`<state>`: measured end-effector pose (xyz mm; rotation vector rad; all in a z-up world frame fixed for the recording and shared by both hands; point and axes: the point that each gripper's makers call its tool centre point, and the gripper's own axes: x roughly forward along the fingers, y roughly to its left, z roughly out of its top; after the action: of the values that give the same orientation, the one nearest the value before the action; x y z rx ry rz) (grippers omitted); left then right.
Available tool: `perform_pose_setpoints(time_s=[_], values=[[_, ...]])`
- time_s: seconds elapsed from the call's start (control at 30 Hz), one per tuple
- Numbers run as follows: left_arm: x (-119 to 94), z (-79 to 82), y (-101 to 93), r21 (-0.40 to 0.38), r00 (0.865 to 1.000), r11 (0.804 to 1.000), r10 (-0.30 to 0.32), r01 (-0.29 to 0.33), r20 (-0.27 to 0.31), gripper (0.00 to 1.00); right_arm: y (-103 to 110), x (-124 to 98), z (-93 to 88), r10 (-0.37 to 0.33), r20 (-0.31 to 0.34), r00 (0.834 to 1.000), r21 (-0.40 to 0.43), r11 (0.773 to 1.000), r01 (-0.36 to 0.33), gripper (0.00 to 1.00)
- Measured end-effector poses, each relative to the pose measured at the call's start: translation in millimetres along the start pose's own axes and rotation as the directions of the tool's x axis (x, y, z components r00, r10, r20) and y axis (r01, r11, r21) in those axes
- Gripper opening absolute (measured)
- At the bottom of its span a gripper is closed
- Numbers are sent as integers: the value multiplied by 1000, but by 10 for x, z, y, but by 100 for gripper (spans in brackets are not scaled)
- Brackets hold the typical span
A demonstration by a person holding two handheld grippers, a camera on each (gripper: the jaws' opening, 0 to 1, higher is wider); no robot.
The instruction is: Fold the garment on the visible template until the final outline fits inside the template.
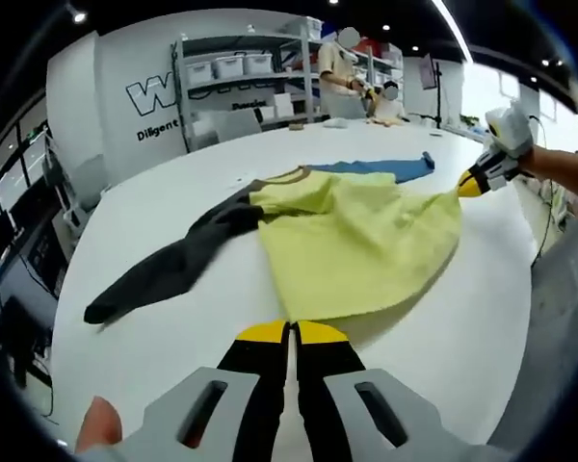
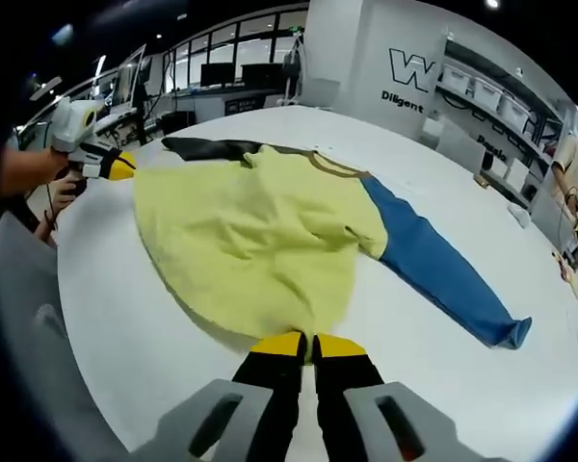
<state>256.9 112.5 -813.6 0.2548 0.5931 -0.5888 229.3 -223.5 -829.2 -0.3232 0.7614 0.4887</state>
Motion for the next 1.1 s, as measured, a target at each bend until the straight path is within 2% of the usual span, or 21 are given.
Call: perform_pose_setpoints(time_s=[0.13,0.53,0.8,1.0,1.03,1.1], values=[[-101,-82,-41,-57,1000,998,-11,11,-6,0,39,-44,-77,22,-27,999,0,1000,-22,0],[-296,-350,-180,-72,998,997,-34,31,-48,0,218,-170,-257,77,-99,992,-34,996,-81,0],[-414,-522,-301,-64,994,996,-61,56,-91,0,335,-243,-437,116,-161,980,-39,992,-124,0],[-478,-650,-380,-62,988,995,-80,72,-130,0,453,-316,-589,160,-217,963,-40,984,-173,0],[-489,-691,-401,-65,986,995,-83,75,-141,0,505,-348,-661,186,-249,951,-19,980,-196,0],[-504,-731,-430,-65,984,995,-90,80,-154,0,537,-367,-709,202,-272,941,-13,977,-213,0]])
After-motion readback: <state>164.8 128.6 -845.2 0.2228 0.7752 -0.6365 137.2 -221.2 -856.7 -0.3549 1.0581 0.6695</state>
